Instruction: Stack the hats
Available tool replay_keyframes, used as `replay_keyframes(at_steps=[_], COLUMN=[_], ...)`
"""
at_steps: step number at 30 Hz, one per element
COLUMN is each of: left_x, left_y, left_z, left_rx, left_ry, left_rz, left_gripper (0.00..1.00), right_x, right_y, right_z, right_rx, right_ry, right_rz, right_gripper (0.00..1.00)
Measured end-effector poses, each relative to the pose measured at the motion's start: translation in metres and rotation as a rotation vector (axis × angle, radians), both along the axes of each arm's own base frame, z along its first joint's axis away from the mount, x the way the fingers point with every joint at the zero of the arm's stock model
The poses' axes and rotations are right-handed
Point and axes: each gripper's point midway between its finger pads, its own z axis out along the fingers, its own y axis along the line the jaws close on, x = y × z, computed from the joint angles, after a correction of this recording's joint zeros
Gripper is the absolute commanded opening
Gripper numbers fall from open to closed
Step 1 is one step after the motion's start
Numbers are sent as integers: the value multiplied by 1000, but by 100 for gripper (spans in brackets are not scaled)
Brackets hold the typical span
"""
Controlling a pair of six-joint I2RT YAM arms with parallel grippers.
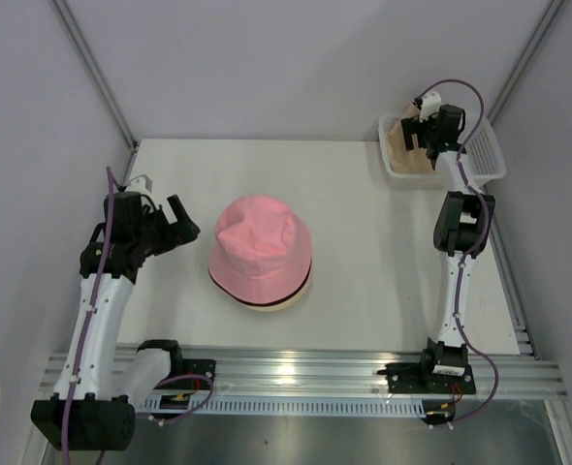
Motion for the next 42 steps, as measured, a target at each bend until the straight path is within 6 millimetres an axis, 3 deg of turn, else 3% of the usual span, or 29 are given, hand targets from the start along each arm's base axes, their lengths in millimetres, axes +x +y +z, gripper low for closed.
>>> replay_keyframes(at_steps=[5,11,13,14,16,17,18,20,25,29,32,35,40,42], left_x=[12,25,29,29,30,30,30,31,33,31,29,29,25,20], left_y=[-2,-3,-4,-4,-4,-4,-4,-4,-5,-7,-8,-8,-4,-4], left_z=[-11,-3,-2,-3,-5,-5,-5,-5,-3,3,14,34,79,103], left_rx=[-8,-14,-16,-16,-17,-17,-17,-17,-22,-28,-26,-14,26,39], left_ry=[48,24,19,22,28,29,30,26,16,-5,-39,-89,-208,-280], left_rz=[-10,-19,-21,-21,-21,-21,-21,-22,-28,-39,-50,-58,-65,-74], left_gripper=[99,98,98,98,98,98,98,98,98,98,97,97,97,98], right_x=[16,34,36,37,37,37,37,37,33,12,-11,-34,-93,-120], right_y=[-3,4,7,9,12,13,14,17,18,20,23,30,59,72], right_z=[-20,-30,-31,-31,-31,-30,-30,-30,-31,-25,13,82,238,288], right_rx=[12,66,78,84,94,101,105,119,147,183,246,341,569,679], right_ry=[-60,-142,-156,-159,-162,-162,-163,-160,-138,-57,-9,-21,-153,-195], right_rz=[31,72,86,93,110,114,118,119,115,95,59,38,91,122], right_gripper=[100,95,71,51,31,15,9,0,0,0,0,0,0,0])
